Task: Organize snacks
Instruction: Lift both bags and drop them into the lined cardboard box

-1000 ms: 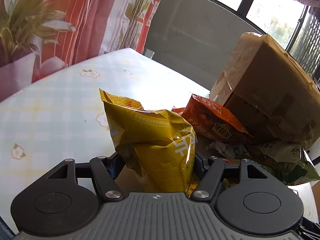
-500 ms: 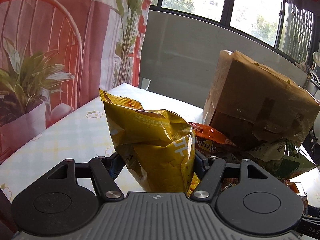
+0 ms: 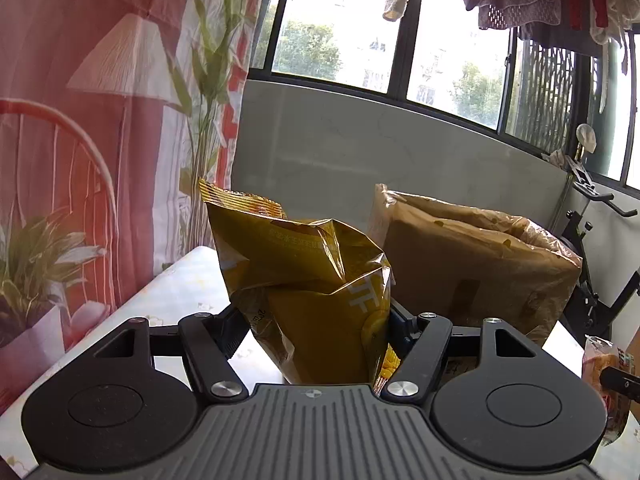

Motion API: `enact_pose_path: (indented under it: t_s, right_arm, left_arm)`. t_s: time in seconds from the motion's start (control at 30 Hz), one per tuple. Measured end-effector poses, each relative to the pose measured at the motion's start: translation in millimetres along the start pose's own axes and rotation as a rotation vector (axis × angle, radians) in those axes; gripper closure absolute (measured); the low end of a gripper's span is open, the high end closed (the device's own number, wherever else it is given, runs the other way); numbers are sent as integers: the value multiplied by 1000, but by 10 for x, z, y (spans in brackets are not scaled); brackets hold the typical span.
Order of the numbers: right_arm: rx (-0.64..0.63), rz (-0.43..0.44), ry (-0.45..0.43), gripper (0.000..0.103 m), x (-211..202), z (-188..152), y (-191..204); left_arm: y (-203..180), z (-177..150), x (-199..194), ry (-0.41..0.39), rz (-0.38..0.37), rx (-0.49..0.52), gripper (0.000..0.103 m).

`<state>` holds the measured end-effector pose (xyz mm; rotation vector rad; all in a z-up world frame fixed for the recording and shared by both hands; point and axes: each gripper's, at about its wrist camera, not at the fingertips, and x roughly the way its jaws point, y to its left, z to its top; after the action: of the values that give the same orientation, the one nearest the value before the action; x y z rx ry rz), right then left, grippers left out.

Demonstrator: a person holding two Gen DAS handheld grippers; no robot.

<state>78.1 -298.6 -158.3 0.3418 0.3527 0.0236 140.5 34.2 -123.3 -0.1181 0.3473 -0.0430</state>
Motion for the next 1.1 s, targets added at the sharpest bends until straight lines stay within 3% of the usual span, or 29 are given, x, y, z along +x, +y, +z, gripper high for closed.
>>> enact_pose_path:
  t_s: [0.3, 0.73, 0.87, 1.1]
  right_arm:
    - [-54, 1, -148, 29, 68, 594, -16]
    - [-170, 99, -242, 29, 1018, 1506, 370]
    - [-200, 94, -195, 29, 1450, 1612, 474]
    - [-218, 49, -6, 28, 1985, 1520, 558]
  left_arm:
    - [-436, 533, 315, -65, -72, 106, 32]
    - [-1187, 1150, 1251, -90, -166, 226, 31]
    - [-1327, 1196, 1655, -22, -185, 252, 31]
    - [-1294, 1059, 2221, 106, -223, 226, 26]
